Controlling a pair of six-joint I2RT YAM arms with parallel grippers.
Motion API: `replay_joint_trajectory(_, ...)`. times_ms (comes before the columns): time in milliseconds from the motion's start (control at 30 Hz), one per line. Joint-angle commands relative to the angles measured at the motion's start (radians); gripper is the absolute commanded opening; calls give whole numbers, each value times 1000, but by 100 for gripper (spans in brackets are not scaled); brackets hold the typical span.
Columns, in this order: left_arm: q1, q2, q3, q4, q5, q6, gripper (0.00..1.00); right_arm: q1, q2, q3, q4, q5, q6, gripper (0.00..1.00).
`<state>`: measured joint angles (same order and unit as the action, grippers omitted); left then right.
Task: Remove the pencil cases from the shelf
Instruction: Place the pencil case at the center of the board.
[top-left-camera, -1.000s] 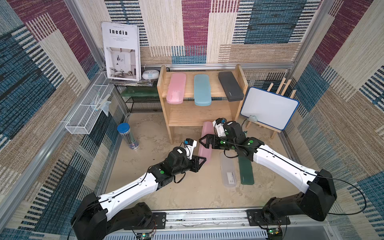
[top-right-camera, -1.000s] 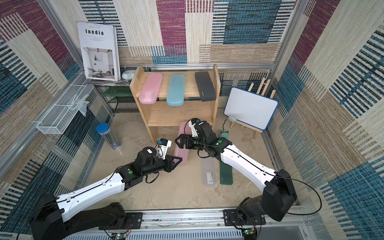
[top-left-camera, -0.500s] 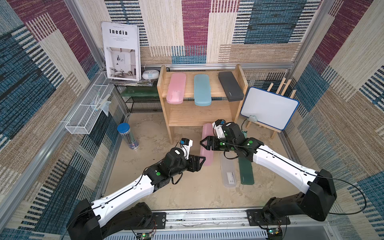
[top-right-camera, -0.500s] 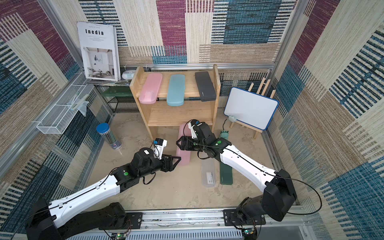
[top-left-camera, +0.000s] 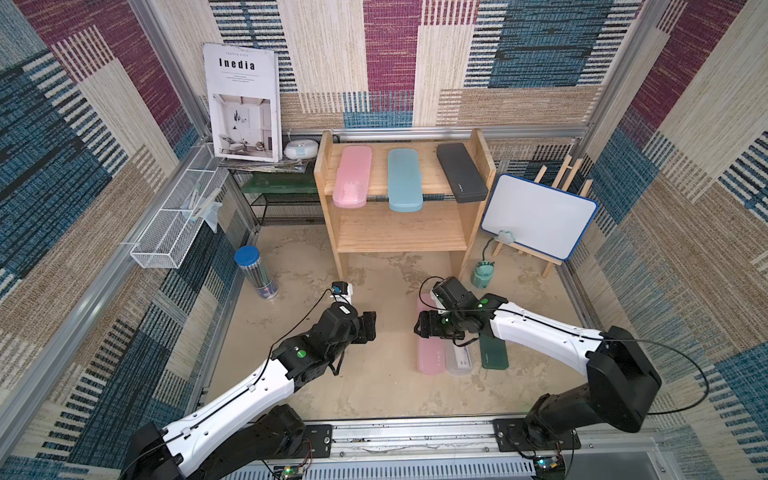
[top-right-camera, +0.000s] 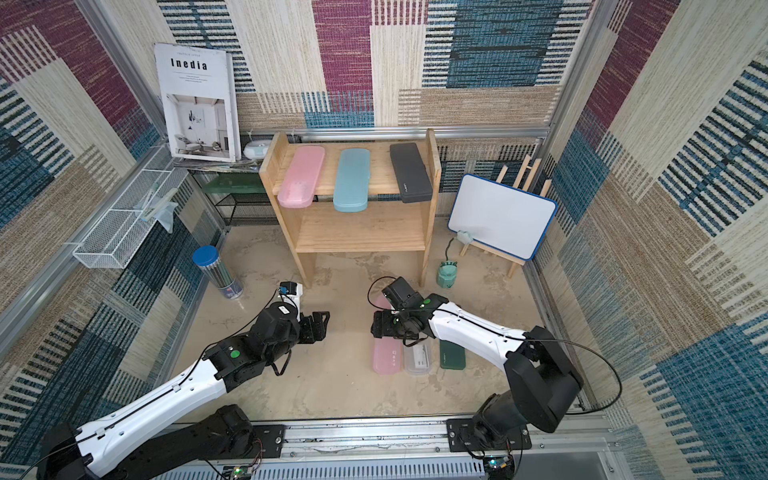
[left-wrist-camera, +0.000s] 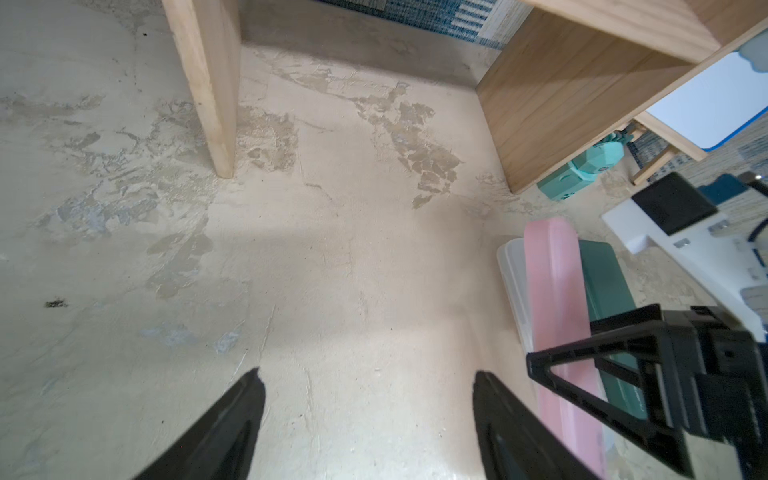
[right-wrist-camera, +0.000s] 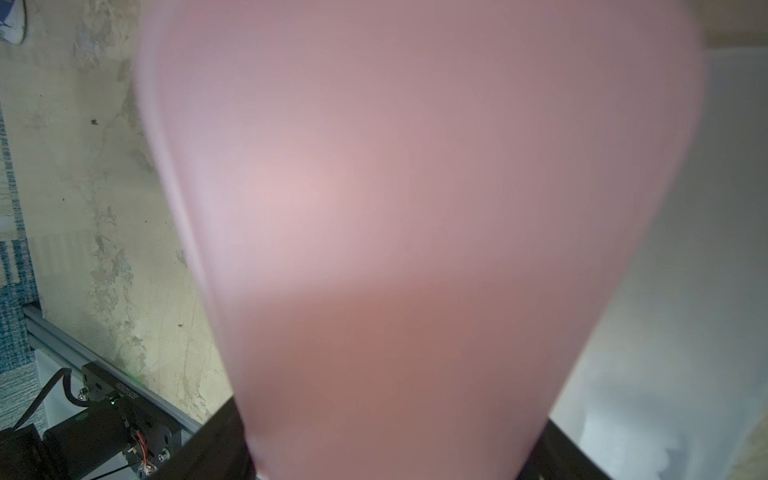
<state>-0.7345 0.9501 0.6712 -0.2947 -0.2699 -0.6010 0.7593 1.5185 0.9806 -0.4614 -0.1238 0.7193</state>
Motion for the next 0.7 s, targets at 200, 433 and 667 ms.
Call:
replay_joint_trajectory(200, 5, 1, -9, -35, -20, -20, 84, 14, 199, 123, -76, 3, -1, 75)
replay_joint_trajectory(433, 9, -9, -16, -45, -20, -20, 84, 15, 242, 133, -88, 21, 0, 82)
replay_joint_trajectory(667, 20, -12, 5, -71, -9, -17, 85, 17, 256, 149, -97, 46, -4, 100)
